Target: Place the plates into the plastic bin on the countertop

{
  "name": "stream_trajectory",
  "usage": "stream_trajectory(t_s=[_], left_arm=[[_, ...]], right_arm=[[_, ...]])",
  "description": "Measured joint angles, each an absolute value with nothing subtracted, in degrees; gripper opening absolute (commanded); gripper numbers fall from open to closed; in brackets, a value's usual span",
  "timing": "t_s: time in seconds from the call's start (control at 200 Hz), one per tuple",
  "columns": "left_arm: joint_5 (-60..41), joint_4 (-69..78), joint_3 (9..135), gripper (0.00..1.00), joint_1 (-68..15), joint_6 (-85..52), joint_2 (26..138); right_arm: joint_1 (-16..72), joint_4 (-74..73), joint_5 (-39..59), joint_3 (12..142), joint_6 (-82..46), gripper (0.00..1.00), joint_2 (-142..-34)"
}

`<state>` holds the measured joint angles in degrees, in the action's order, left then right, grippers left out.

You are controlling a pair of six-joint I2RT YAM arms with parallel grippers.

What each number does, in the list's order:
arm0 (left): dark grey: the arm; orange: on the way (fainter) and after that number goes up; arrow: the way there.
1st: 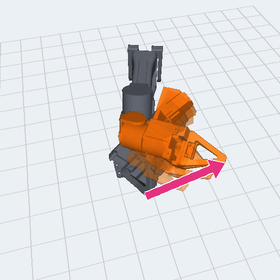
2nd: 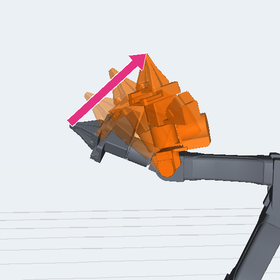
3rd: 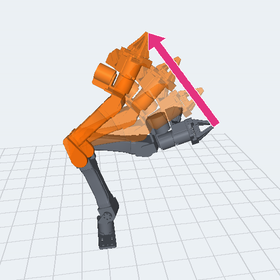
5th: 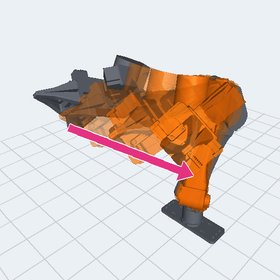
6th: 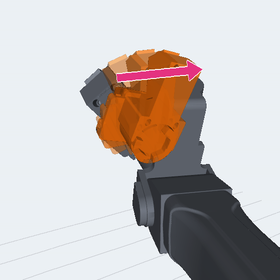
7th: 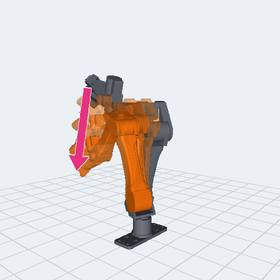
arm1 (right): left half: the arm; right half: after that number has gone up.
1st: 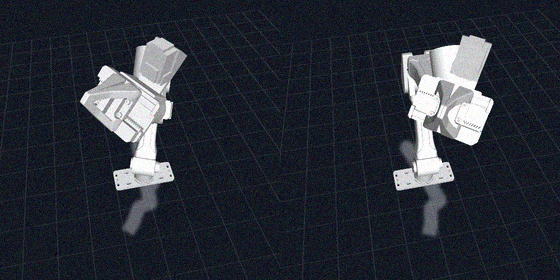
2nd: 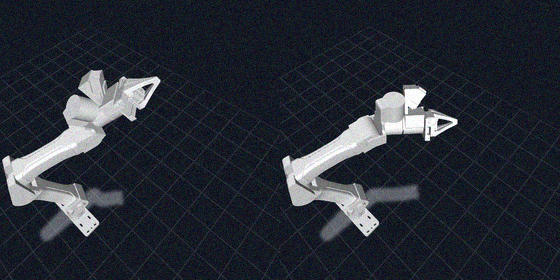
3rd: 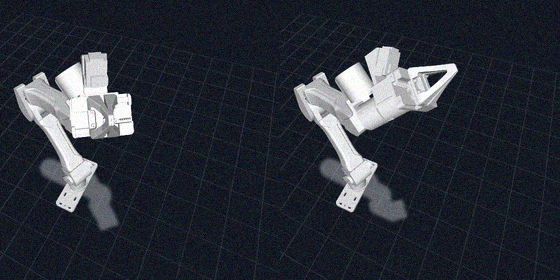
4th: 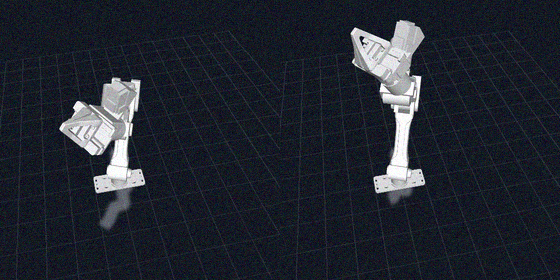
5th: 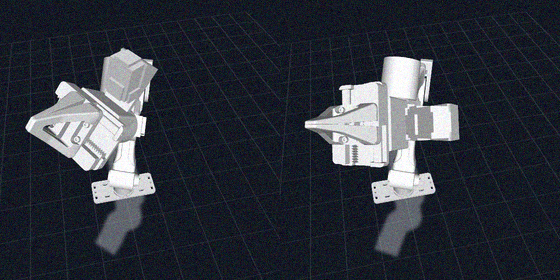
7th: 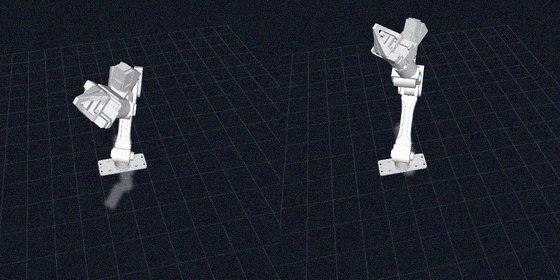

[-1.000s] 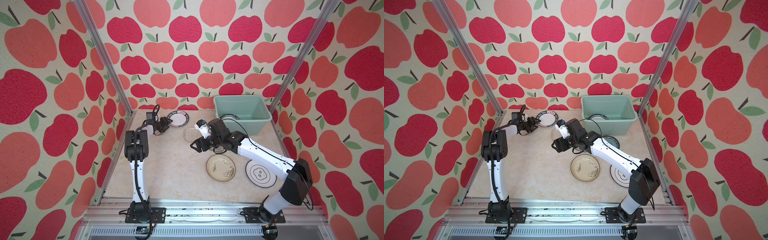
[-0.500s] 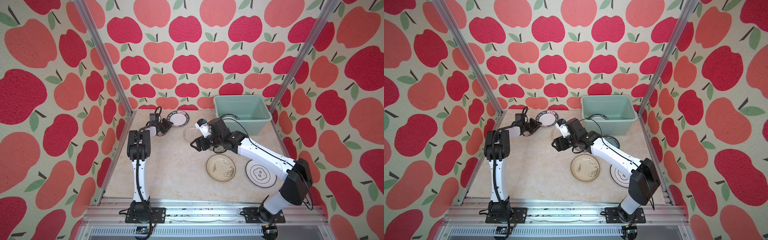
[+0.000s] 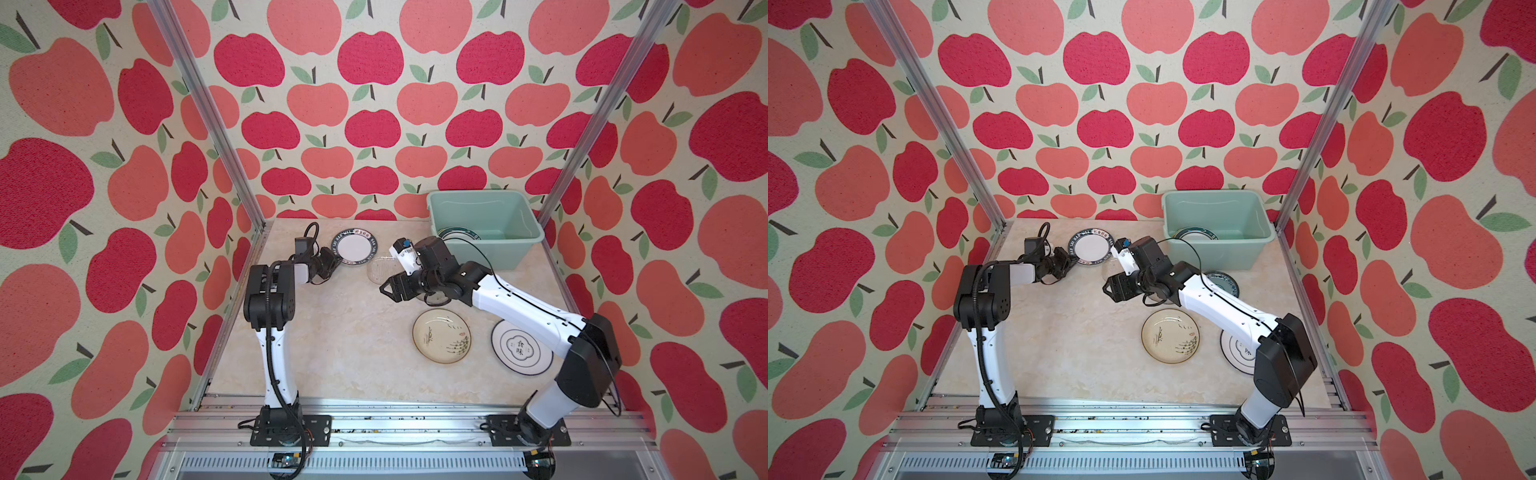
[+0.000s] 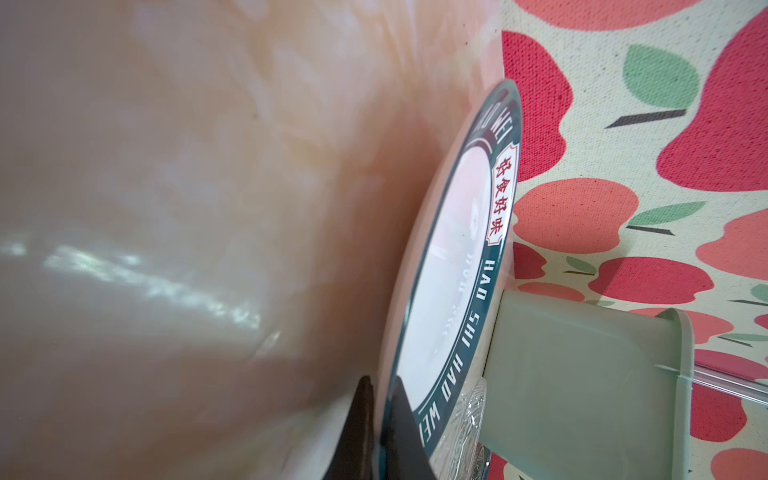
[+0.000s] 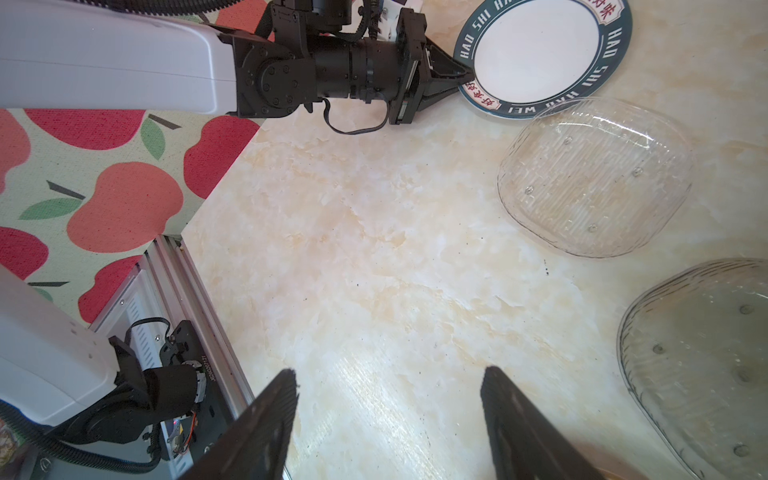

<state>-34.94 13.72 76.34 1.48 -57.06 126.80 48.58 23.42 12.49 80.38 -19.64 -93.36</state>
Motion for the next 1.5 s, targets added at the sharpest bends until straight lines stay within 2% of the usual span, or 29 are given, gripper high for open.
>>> stream_trajectory(t_s=[0.165,0.415,0.835,1.166,1.501], left_arm=[[-34.96,8.40,68.77,0.00,5.21,-53.47,119.20],[-34.50,-0.45,59.09,0.00,10.74,-47.18,107.44],[-32.47,-18.44,49.28,0.00,10.79,-40.53,87.59],[-29.32,-30.96,49.43,0.00,2.92,-39.51,67.13],[-30.81,-38.92,57.41,0.00,-7.57,-39.53,63.07]], right_arm=[[48.60,23.40,12.40,82.98,-20.78,0.72,-95.90],[48.86,23.40,13.93,92.14,-22.63,0.72,-105.82],[48.16,28.80,18.50,103.90,-23.07,0.72,-112.07],[41.15,34.70,22.96,103.79,-24.36,0.72,-106.96],[32.45,37.39,32.99,98.96,-25.45,0.72,-95.24]])
